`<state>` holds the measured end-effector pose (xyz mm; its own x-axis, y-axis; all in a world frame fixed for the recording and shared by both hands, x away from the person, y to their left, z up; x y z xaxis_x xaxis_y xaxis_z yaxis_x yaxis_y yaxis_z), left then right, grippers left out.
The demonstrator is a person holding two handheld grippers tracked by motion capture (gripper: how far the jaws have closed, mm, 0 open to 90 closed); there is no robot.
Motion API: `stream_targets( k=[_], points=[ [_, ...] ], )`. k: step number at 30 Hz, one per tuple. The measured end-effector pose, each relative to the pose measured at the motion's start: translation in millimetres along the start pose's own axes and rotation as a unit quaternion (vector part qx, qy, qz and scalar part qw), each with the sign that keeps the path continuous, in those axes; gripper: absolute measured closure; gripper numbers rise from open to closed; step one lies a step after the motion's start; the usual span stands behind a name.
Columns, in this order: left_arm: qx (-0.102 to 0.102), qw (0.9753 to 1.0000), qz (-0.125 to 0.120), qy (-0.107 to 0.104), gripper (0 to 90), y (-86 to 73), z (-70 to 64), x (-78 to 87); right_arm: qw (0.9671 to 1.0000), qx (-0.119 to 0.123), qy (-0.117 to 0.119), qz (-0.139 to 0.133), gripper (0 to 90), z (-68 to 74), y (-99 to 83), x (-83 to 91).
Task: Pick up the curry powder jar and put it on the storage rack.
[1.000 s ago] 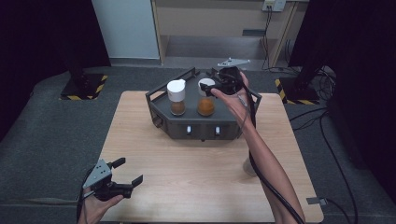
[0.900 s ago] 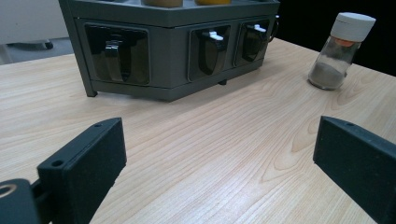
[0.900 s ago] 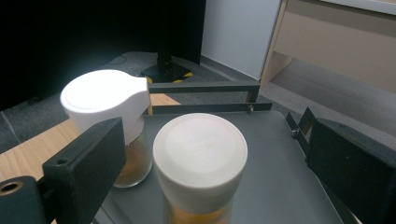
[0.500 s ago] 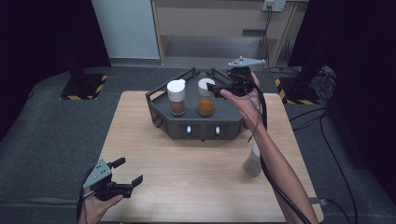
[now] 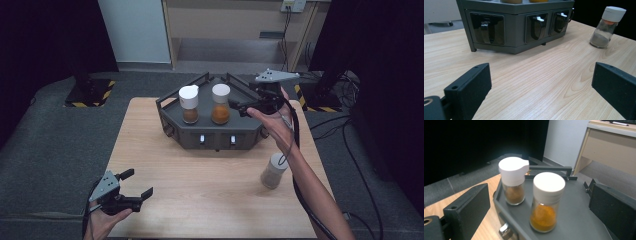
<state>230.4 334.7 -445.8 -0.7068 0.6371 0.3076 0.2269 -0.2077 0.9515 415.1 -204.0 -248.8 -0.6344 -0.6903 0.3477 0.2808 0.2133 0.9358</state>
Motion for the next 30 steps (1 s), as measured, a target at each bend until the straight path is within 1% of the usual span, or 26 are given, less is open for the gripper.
stream_targets(
  k=[3, 5, 7, 14, 21, 26, 28, 30],
  points=[
    [0.001, 1.0, 0.0, 0.001, 1.5, 0.0, 0.1, 0.2, 0.9999, 0.005, 0.01, -0.005, 3.7, 4.8, -4.6, 8.9],
    [0.001, 1.0, 0.0, 0.001, 1.5, 0.0, 0.1, 0.2, 0.9997, 0.003, 0.02, -0.011, 3.5, 6.9, -8.9, 14.8],
    [0.001, 1.0, 0.0, 0.001, 1.5, 0.0, 0.1, 0.2, 0.9996, 0.006, 0.025, -0.012, 3.2, 9.4, -12.6, 19.4],
    [0.001, 1.0, 0.001, 0.001, 1.5, 0.0, 0.1, 0.1, 0.9988, 0.005, 0.045, -0.019, 3.0, 12.3, -26.8, 33.8],
    [0.001, 1.0, 0.0, 0.001, 1.5, 0.0, 0.0, -0.1, 0.9981, 0.007, 0.055, -0.027, 3.0, 15.8, -41.1, 48.8],
    [0.001, 1.0, 0.001, 0.001, 1.5, 0.0, 0.0, 0.1, 0.9978, 0.017, 0.056, -0.033, 3.1, 23.2, -48.9, 60.2],
    [0.001, 1.0, 0.001, 0.001, 1.5, 0.0, 0.1, -0.1, 0.9978, 0.026, 0.05, -0.036, 3.1, 27.3, -52.3, 65.8],
    [0.001, 1.0, 0.001, 0.001, 1.4, -0.1, 0.1, 0.0, 0.9975, 0.024, 0.054, -0.038, 3.1, 28.6, -56.7, 70.8]
  ],
)
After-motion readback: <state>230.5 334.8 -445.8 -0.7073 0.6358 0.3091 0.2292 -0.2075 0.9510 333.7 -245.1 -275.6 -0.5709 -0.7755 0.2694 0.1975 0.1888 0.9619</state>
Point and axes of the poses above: each handheld gripper's, and its own axes: x roughly backward along the jaws, y roughly out of its top, z roughly to its left, the point moved 6 cm from there along -x, roughly forward along the jaws, and after that the axes turned 5 degrees about -x, right-handed, at the moved point
